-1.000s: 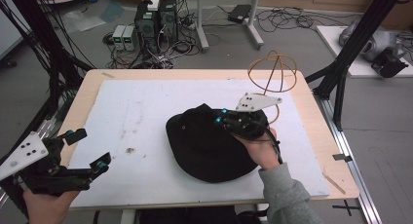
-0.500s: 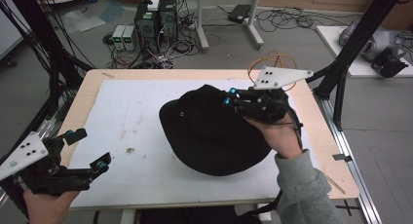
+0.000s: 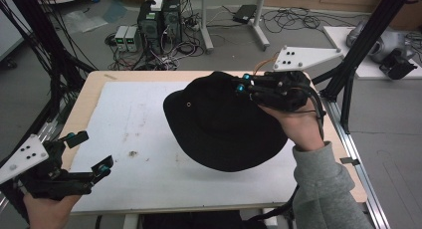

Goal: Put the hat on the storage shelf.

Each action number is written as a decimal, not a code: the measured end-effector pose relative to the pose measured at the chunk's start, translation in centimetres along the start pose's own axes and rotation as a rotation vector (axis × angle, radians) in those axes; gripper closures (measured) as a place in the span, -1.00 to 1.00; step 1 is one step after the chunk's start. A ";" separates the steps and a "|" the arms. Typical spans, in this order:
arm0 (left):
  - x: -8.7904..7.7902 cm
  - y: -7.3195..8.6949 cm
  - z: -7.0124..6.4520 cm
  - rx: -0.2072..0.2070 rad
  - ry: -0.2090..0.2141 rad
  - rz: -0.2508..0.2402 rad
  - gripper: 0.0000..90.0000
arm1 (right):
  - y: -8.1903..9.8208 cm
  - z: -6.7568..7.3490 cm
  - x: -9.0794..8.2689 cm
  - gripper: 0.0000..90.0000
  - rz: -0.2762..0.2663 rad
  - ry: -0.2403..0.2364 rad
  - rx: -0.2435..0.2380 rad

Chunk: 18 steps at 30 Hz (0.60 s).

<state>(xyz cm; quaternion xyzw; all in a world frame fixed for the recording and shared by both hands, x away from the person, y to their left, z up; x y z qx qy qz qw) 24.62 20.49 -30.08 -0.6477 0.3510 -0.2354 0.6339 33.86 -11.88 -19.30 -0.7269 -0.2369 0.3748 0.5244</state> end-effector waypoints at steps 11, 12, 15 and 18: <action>0.3 0.2 0.0 -0.004 0.003 0.006 -0.96 | -0.2 -0.8 0.1 0.97 0.010 -0.025 0.012; 0.3 0.2 0.1 -0.005 0.002 0.006 -0.96 | -0.6 -1.0 0.1 0.97 0.014 -0.021 0.012; 0.4 0.3 0.1 -0.005 0.004 0.007 -0.96 | -1.2 -1.3 0.0 0.97 0.011 -0.013 0.008; 0.4 0.2 0.0 -0.005 0.007 0.006 -0.96 | -2.1 -1.7 -0.1 0.97 0.006 -0.010 -0.002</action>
Point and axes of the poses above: each handheld gripper's, and its own axes: x roughly forward along the jaws, y roughly out of its underside, z roughly to its left, the point moved 9 cm from there along x, roughly forward along the jaws, and after that the axes turned 10 degrees about y, right-handed, at the moved point
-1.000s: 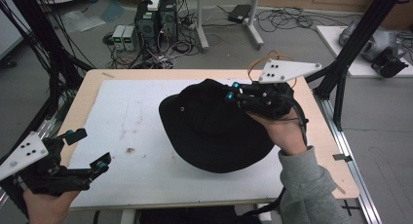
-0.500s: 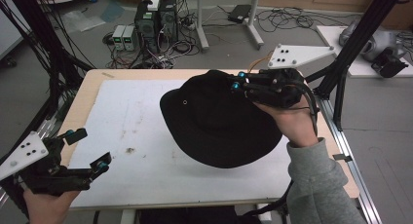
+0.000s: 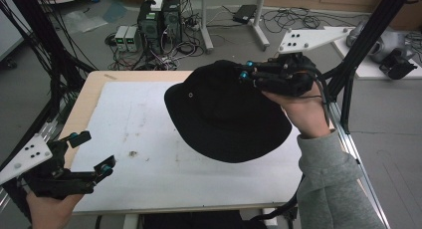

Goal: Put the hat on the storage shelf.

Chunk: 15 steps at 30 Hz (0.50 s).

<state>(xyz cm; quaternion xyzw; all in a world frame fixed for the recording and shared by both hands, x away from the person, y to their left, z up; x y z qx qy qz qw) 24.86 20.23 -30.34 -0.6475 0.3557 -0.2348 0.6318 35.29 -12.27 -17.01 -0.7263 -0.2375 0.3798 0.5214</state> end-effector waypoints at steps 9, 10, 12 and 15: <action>0.0 -0.1 0.0 0.001 0.007 -0.003 -0.96 | -2.4 -2.2 -0.1 0.97 -0.013 0.035 0.001; 0.0 -0.1 0.1 -0.001 0.009 -0.004 -0.96 | -2.6 -2.5 -0.1 0.97 -0.012 0.041 0.005; 0.0 -0.1 0.2 -0.002 0.009 -0.001 -0.96 | -2.9 -3.2 -0.1 0.97 -0.006 0.055 0.006; 0.1 -0.1 0.3 -0.003 0.009 -0.005 -0.96 | -3.4 -4.2 -0.1 0.97 -0.004 0.076 0.010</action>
Point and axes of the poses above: each handheld gripper's, and its own axes: x roughly forward along the jaws, y roughly out of its underside, z roughly to its left, the point moved 9 cm from there along x, roughly forward along the jaws, and after that the axes turned 10 degrees about y, right-handed, at the moved point
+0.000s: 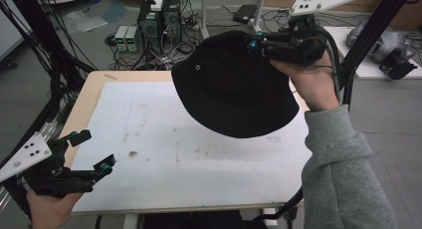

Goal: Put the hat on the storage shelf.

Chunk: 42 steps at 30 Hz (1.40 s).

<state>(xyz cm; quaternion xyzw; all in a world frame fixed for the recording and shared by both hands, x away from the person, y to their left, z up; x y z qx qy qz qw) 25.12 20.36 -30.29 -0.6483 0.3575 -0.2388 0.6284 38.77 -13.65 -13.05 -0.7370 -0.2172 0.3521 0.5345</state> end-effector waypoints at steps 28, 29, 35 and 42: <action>0.6 -0.1 0.1 0.006 0.004 0.007 -0.96 | -2.6 -8.3 -0.9 0.97 -0.010 0.146 0.030; 0.6 -0.1 0.1 0.006 0.003 0.006 -0.96 | -2.6 -8.7 -0.9 0.97 -0.007 0.152 0.033; 0.6 -0.1 0.2 0.005 0.002 0.008 -0.96 | -2.2 -11.0 -1.2 0.97 -0.011 0.189 0.061; 0.7 0.1 0.4 0.001 -0.004 0.013 -0.96 | -1.4 -13.3 -1.1 0.97 -0.012 0.223 0.095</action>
Point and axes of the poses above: each handheld gripper's, and its own axes: x roughly forward along the jaws, y roughly out of its underside, z roughly to its left, the point moved 9 cm from there along x, roughly forward along the jaws, and after that the axes turned 10 degrees about y, right-handed, at the moved point
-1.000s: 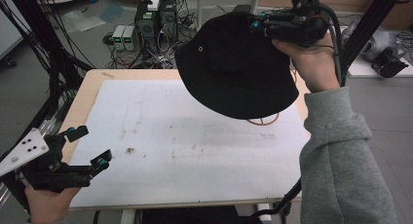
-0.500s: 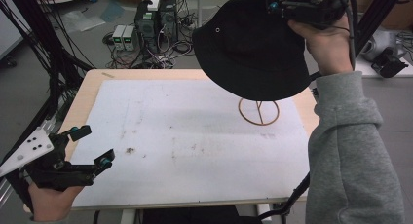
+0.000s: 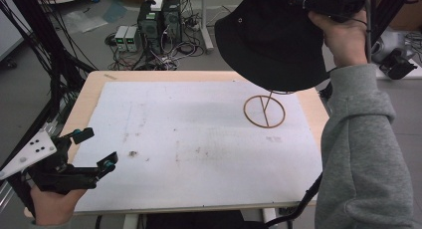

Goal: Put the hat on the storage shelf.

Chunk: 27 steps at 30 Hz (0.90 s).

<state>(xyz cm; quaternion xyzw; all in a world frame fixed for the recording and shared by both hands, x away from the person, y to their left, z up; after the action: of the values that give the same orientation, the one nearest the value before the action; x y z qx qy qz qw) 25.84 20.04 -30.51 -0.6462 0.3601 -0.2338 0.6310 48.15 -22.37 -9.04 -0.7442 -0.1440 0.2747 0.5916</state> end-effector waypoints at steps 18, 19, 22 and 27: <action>0.3 0.2 0.0 0.001 -0.002 0.011 -0.96 | 1.2 -4.9 0.1 0.97 0.011 0.096 0.078; 0.3 0.2 0.0 0.000 -0.001 0.011 -0.96 | 1.2 -5.1 0.1 0.97 0.011 0.101 0.076; 0.3 0.2 0.1 0.002 -0.003 0.014 -0.96 | 1.5 -5.3 0.2 0.97 0.013 0.102 0.083; 0.4 0.3 0.1 0.004 -0.005 0.016 -0.96 | 2.6 -5.8 0.9 0.97 0.026 0.107 0.091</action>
<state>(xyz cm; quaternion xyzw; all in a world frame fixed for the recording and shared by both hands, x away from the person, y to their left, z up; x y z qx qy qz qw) 26.06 19.81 -30.85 -0.6427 0.3633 -0.2278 0.6349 51.92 -27.23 -10.86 -0.7318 -0.0896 0.2486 0.6282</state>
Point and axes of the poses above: each handheld gripper's, and its own axes: x roughly forward along the jaws, y roughly out of its underside, z roughly to its left, the point moved 9 cm from there along x, roughly forward along the jaws, and after that the axes turned 10 degrees about y, right-handed, at the moved point
